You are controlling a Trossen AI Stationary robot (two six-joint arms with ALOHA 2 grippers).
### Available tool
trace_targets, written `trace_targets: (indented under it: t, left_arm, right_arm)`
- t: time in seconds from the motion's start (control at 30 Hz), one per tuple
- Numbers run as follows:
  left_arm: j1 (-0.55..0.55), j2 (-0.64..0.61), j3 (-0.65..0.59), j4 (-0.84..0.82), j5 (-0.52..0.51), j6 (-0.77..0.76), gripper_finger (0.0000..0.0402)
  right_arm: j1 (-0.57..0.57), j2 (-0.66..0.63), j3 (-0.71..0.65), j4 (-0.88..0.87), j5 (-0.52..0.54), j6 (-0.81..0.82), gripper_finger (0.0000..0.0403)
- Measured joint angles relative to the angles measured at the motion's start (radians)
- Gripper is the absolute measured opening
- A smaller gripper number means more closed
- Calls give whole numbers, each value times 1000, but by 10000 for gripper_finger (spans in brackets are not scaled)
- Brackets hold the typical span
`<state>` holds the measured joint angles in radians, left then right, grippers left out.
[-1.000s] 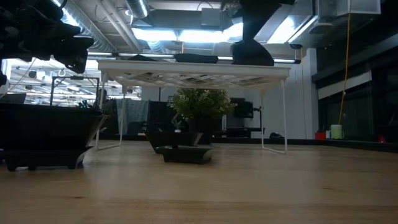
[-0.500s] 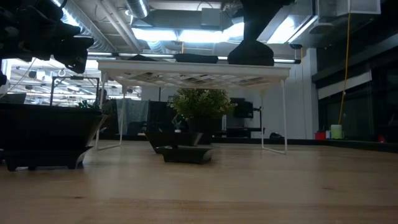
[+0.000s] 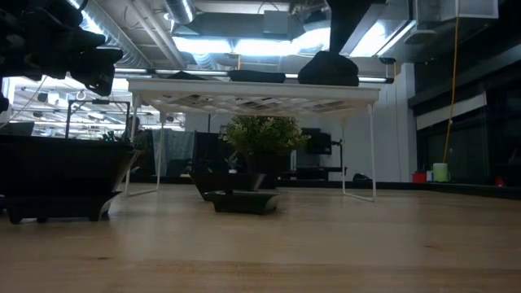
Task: Pick & Place Mini shaped plates
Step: Stack the black leaf-shaped plate on top of the black leaf-shaped plate on the shelf
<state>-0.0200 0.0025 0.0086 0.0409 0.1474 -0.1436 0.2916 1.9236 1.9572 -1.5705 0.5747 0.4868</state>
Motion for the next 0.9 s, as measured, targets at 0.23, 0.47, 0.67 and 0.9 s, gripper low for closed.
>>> trace_targets:
  t: [0.23,0.47,0.67,0.9]
  left_arm:
    - [0,0,0,0,0,0,143]
    - [0,0,0,0,0,0,143]
    - [0,0,0,0,0,0,143]
    - [0,0,0,0,0,0,143]
  right_arm:
    - [1,0,0,0,-1,-25,27]
    - [1,0,0,0,-3,-60,13]
    - [14,0,0,-1,4,-220,4]
    - [25,0,0,-1,60,-412,6]
